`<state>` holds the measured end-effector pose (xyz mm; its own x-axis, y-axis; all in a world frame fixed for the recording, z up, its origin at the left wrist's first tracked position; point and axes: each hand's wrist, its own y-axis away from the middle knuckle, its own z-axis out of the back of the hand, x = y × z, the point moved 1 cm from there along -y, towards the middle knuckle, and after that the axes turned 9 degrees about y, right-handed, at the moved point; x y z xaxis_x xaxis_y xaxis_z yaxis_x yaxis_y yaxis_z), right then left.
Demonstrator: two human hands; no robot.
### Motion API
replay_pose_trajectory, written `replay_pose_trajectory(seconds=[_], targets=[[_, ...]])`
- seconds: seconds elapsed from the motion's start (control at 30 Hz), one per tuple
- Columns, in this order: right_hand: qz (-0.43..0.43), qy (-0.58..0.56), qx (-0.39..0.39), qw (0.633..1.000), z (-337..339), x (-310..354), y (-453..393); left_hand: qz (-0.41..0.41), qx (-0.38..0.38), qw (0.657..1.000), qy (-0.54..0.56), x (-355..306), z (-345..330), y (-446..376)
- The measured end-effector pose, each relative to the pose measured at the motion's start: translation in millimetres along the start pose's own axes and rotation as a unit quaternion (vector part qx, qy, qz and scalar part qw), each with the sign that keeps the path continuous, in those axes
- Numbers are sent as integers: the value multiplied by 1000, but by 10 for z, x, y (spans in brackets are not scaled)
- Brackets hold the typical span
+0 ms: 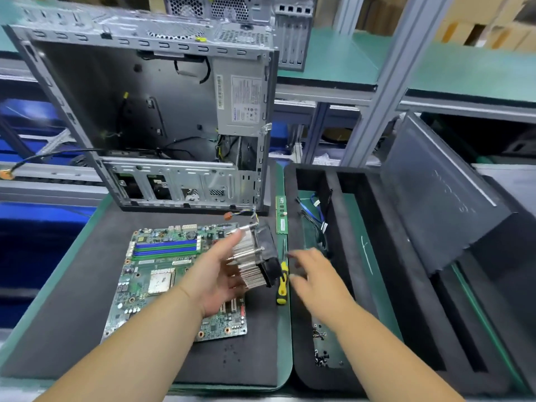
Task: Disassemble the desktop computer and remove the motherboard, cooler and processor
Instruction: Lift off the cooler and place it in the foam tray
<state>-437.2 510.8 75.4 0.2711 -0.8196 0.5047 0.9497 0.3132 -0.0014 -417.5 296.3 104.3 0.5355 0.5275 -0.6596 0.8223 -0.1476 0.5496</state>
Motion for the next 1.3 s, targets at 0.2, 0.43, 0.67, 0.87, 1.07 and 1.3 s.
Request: replay_pose_trajectory(seconds=[0.2, 0.43, 0.67, 0.87, 1.07, 1.3], targets=[[20, -146, 29, 989, 763, 481, 79, 15, 62, 993, -101, -58, -213, -130], [35, 116, 20, 992, 1088, 561, 164, 17, 86, 977, -195, 131, -624, -288], [46, 308, 67, 948, 1223, 68, 91, -8, 73, 963, -259, 411, -1091, -500], [88, 371, 97, 919, 1459, -366, -14, -15, -22, 967, -254, 599, -1502, -639], [134, 396, 57, 907, 1636, -763, -169, -42, -10, 977, -207, 644, -1748, -799], [95, 447, 97, 884, 1612, -1201, -350, -75, -55, 971, -218, 540, -1656, -775]])
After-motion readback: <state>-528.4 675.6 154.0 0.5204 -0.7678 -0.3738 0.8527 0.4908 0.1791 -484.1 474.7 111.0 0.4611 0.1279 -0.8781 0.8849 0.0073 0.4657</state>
